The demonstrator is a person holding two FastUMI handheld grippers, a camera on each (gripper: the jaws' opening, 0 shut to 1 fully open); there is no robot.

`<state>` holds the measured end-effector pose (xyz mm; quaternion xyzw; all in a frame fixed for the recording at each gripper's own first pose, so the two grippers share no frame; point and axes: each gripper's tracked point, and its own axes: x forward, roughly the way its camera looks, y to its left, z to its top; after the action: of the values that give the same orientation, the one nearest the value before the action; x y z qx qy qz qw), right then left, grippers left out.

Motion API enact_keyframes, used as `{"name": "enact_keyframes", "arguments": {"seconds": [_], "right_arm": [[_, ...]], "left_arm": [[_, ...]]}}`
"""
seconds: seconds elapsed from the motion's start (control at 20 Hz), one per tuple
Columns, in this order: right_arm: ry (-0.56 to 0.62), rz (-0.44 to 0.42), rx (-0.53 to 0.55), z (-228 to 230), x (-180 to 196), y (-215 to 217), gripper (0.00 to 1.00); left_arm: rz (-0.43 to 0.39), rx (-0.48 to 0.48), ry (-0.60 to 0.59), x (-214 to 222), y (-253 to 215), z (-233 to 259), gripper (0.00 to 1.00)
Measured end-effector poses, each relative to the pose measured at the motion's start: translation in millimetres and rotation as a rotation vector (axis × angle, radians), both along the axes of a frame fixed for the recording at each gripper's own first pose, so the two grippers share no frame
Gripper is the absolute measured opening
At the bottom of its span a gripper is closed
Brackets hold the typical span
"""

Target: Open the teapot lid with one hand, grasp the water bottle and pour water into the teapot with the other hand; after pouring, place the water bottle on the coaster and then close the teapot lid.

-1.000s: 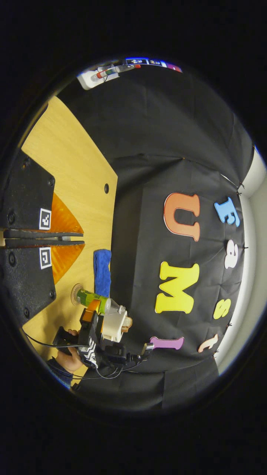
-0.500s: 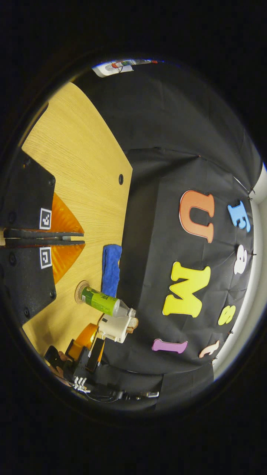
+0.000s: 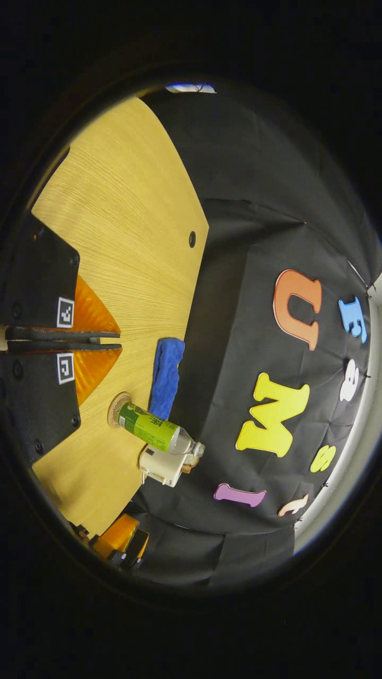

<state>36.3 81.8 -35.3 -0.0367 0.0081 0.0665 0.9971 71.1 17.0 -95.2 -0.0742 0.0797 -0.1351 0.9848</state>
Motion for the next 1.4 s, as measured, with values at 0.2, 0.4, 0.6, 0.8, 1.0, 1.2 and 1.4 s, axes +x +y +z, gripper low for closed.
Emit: {"name": "enact_keyframes", "arguments": {"seconds": [0.2,0.4,0.6,0.8,1.0,1.2,1.4], "right_arm": [[-0.037,0.002,0.013,3,-19,-17,0.89],[-0.021,0.006,0.049,-3,-22,-32,0.89],[-0.024,-0.001,0.072,0,-21,-42,0.89],[-0.016,-0.014,0.073,-2,-19,-47,0.89],[-0.029,-0.024,0.080,2,-19,-52,0.94],[-0.029,-0.025,0.096,4,-21,-52,0.89],[-0.045,-0.028,0.083,7,-25,-51,0.94]], "left_arm": [[0.042,0.101,-0.022,4,-4,-8,0.03],[0.082,0.200,-0.050,5,-4,-10,0.03],[0.134,0.261,-0.061,4,-5,-16,0.03],[0.214,0.295,-0.056,2,-5,-15,0.04],[0.240,0.340,-0.050,-1,-10,-16,0.05],[0.198,0.277,-0.023,-5,-16,-13,0.17],[0.176,0.226,-0.049,-16,-16,11,0.20]]}}
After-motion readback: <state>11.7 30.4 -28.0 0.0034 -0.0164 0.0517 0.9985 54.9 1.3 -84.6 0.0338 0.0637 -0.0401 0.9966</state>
